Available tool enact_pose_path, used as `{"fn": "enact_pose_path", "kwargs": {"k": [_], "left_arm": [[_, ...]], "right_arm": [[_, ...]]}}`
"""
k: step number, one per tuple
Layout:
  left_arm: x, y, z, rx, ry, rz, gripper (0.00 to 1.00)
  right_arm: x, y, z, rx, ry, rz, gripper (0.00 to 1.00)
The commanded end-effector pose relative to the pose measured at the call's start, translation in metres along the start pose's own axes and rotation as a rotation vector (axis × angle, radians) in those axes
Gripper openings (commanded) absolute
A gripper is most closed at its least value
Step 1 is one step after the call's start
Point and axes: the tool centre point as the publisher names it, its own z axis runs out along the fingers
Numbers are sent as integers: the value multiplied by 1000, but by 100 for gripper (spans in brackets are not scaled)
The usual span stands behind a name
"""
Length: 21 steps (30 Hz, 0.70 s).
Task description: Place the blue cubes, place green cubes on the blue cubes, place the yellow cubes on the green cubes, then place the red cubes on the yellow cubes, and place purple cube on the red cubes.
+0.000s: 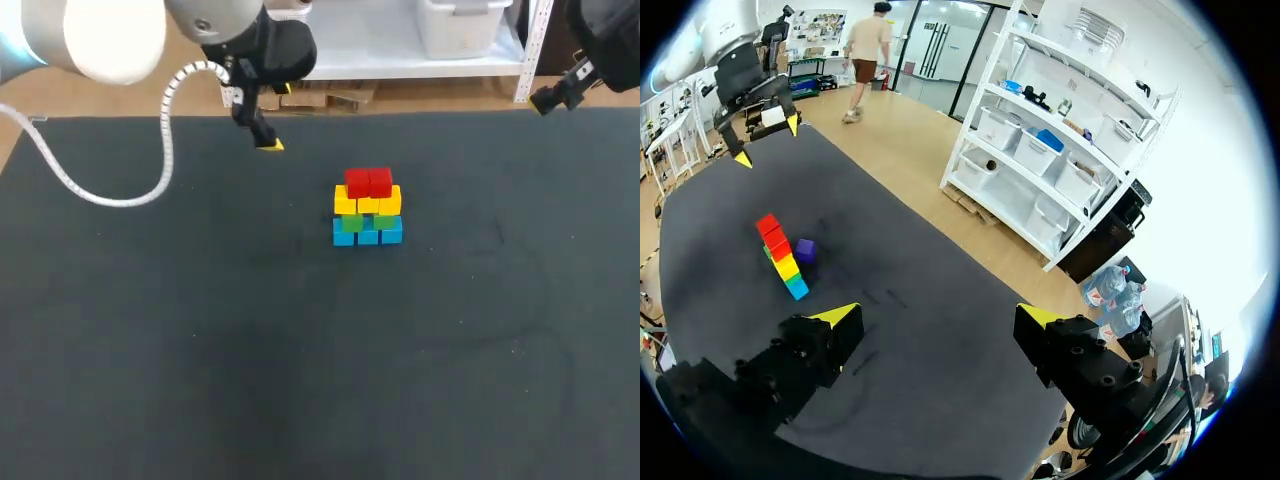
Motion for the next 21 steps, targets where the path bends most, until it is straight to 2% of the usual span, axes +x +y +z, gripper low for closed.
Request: {"fn": "enact_pose_path", "kwargs": {"k": [1,6,10,15,21], "left_arm": [[-6,8,12,17,-31,-63,100],[1,6,19,46,-121,-206,100],[12,1,23,66,-151,-258,100],[15,-2,23,62,-141,-266,100],[9,-4,21,63,-125,-248,100]], "right_arm": [[1,1,0,7,-3,1,100],[1,1,0,7,-3,1,100],[1,1,0,7,-3,1,100],[1,1,0,7,-3,1,100],[1,1,0,7,-3,1,100]]}}
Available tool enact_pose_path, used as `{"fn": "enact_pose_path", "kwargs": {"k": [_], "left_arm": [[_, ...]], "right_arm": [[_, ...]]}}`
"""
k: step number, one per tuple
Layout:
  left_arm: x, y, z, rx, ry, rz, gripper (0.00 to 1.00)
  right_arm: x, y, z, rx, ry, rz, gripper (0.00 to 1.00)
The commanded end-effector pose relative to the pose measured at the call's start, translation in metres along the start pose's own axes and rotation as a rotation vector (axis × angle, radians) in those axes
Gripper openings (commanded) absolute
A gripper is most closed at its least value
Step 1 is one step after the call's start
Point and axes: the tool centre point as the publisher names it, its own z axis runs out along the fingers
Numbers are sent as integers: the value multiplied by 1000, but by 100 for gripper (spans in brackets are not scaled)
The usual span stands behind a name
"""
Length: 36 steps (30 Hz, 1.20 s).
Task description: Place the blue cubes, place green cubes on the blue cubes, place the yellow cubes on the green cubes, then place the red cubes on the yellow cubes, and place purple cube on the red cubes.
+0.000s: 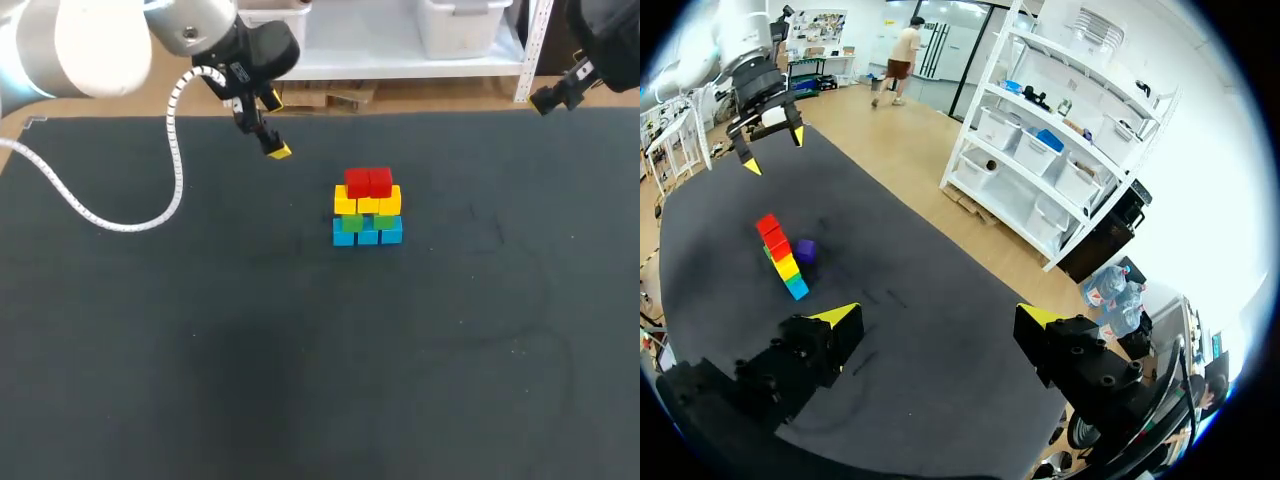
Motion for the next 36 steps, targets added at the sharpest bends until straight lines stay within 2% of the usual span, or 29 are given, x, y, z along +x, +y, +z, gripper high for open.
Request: {"fn": "enact_pose_path", "kwargs": {"k": [1,5,9,16,21,29,33,36], "left_arm": [[-3,-7,-1,-2,11,10,100],[-8,-9,2,-10,59,-19,100],[-12,-7,5,4,98,-128,100],[-18,-7,7,32,42,-237,100],[-14,1,11,13,40,-334,100],[-12,10,1,-14,92,-411,100],[-15,14,-7,-2,97,-513,100],[-20,13,-12,-11,82,-542,100]], "right_arm": [[1,1,0,6,-3,1,100],[1,1,0,6,-3,1,100],[1,1,0,6,-3,1,100],[1,1,0,6,-3,1,100],[1,1,0,6,-3,1,100],[1,1,0,6,-3,1,100],[1,1,0,6,-3,1,100],[1,1,0,6,-3,1,100]]}}
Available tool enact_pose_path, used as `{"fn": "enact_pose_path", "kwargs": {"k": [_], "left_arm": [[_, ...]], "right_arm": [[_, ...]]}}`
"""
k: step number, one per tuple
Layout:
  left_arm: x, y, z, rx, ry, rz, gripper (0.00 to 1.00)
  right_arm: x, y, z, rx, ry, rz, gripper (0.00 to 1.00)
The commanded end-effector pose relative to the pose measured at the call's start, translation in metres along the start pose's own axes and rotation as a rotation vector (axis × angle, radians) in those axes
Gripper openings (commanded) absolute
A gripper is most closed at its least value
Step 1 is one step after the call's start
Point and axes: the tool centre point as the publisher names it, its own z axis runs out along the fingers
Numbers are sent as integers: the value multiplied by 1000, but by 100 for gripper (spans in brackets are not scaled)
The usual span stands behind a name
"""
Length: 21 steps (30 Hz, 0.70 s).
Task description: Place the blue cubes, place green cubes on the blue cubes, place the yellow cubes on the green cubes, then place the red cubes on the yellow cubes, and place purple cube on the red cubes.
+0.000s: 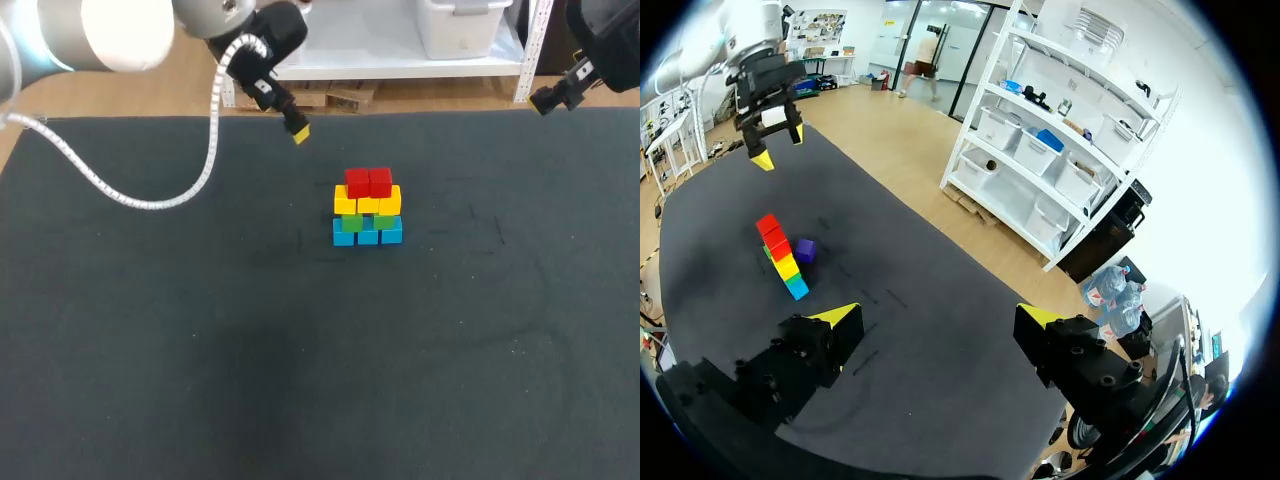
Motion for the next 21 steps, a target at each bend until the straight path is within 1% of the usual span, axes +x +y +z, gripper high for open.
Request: {"fn": "enact_pose_path", "kwargs": {"k": [1,6,12,15,17,21], "left_arm": [[-8,0,-7,-2,1,-13,100],[-11,-2,-8,-17,-1,-21,100],[-14,3,-7,-44,-4,-43,100],[-15,7,-10,-94,-16,-72,100],[-15,12,-12,-108,-30,-106,100],[-13,20,-16,-173,-56,-179,100]], "right_arm": [[1,1,0,6,-3,1,100],[1,1,0,6,-3,1,100],[1,1,0,6,-3,1,100],[1,1,0,6,-3,1,100],[1,1,0,6,-3,1,100],[1,1,0,6,-3,1,100]]}}
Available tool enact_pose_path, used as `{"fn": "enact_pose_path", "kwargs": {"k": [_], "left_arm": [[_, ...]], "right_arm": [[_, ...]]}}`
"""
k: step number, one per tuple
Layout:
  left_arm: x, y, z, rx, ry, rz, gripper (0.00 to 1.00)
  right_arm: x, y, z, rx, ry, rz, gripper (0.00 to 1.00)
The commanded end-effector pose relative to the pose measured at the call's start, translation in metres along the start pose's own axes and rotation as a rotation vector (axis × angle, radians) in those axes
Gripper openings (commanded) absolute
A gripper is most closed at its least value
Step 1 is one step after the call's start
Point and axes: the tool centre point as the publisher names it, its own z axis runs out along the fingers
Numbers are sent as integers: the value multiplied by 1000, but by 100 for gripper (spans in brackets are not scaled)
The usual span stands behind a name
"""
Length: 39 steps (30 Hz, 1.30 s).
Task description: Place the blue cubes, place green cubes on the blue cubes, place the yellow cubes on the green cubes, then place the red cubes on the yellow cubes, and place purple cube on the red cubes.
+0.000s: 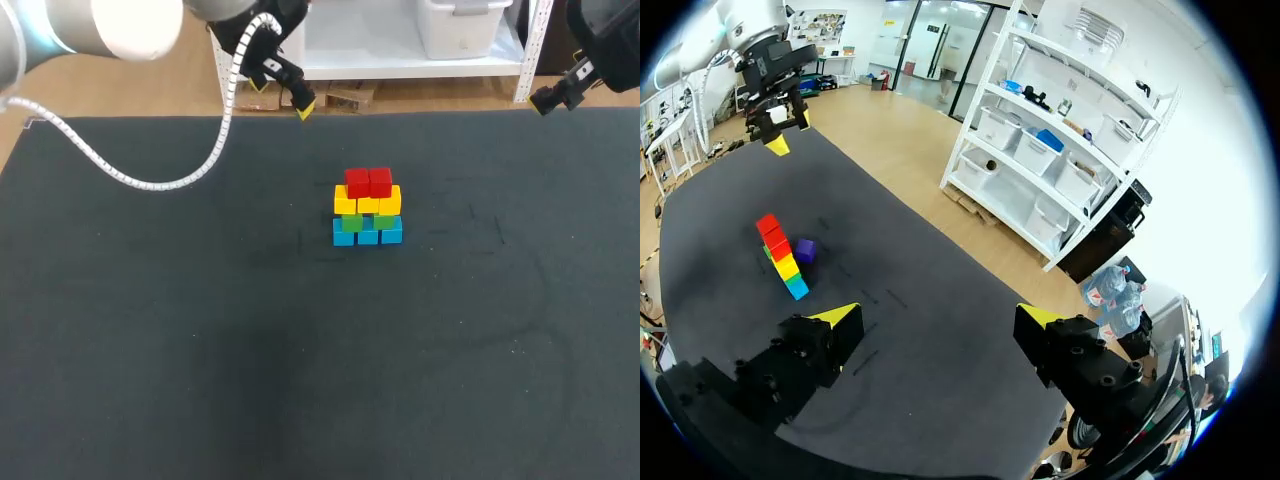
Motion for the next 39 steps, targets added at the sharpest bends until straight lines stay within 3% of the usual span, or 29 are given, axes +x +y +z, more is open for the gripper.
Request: {"fn": "enact_pose_path", "kwargs": {"k": [1,8,20,27,39], "left_arm": [[8,2,-5,-59,-24,-64,100],[30,21,-18,-118,-55,-182,100],[58,46,-40,-185,-90,-285,100],[63,47,-44,-208,-94,-283,100],[65,45,-45,-174,-101,-276,100]], "right_arm": [[1,1,0,6,-3,1,100],[1,1,0,6,-3,1,100],[1,1,0,6,-3,1,100],[1,1,0,6,-3,1,100],[1,1,0,6,-3,1,100]]}}
